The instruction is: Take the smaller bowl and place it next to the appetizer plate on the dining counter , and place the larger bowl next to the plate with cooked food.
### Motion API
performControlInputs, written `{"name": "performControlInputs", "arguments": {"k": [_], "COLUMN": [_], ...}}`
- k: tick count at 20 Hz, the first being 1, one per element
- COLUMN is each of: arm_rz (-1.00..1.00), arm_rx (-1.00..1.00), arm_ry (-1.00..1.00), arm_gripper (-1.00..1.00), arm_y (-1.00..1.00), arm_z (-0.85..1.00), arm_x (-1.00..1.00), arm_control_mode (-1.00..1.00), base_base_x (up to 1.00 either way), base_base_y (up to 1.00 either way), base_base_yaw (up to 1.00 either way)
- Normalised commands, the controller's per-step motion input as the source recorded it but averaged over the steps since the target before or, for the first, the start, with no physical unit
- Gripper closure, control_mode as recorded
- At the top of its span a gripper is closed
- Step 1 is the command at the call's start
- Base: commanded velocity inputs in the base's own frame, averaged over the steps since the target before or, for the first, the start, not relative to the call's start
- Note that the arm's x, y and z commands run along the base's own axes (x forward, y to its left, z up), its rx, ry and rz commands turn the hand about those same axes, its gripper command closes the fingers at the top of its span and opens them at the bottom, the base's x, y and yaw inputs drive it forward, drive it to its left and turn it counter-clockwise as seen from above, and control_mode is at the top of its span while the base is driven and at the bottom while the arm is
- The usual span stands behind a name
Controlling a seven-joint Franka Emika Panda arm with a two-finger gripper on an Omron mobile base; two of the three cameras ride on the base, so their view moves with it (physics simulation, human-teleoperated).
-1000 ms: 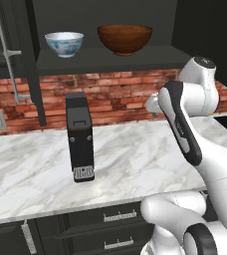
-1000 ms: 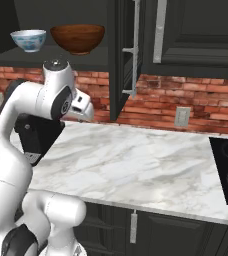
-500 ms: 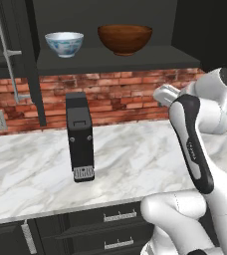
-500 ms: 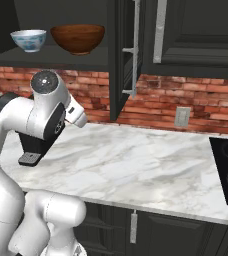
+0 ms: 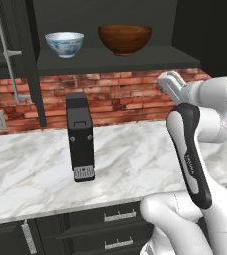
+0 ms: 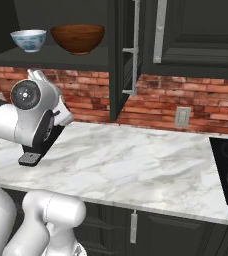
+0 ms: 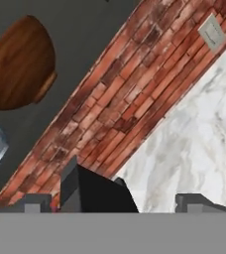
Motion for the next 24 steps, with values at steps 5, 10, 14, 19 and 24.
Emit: {"name": "performControlInputs", "arguments": {"k": [5,10,14,19,24], "arm_rz": [-0.08,-0.07,-0.01,-0.04,-0.09], "arm_rx": [0.22,0.14,0.09,0.00,0.03], "arm_ry": [-0.17,-0.05,0.02,0.04,-0.12], "arm_gripper": [-1.00,-1.00,-1.00,-1.00,-1.00], "arm_y": [0.13,0.00,0.00,0.00,0.00], "arm_z": [0.62,0.68,0.71,0.64,0.25], "arm_x": [-0.04,0.00,0.00,0.00,0.06], "arm_control_mode": [-1.00,-1.00,-1.00,-1.00,-1.00], "base_base_x": [0.00,0.00,0.00,0.00,0.00], "base_base_y": [0.00,0.00,0.00,0.00,0.00], "base_base_yaw": [0.00,0.00,0.00,0.00,0.00]}}
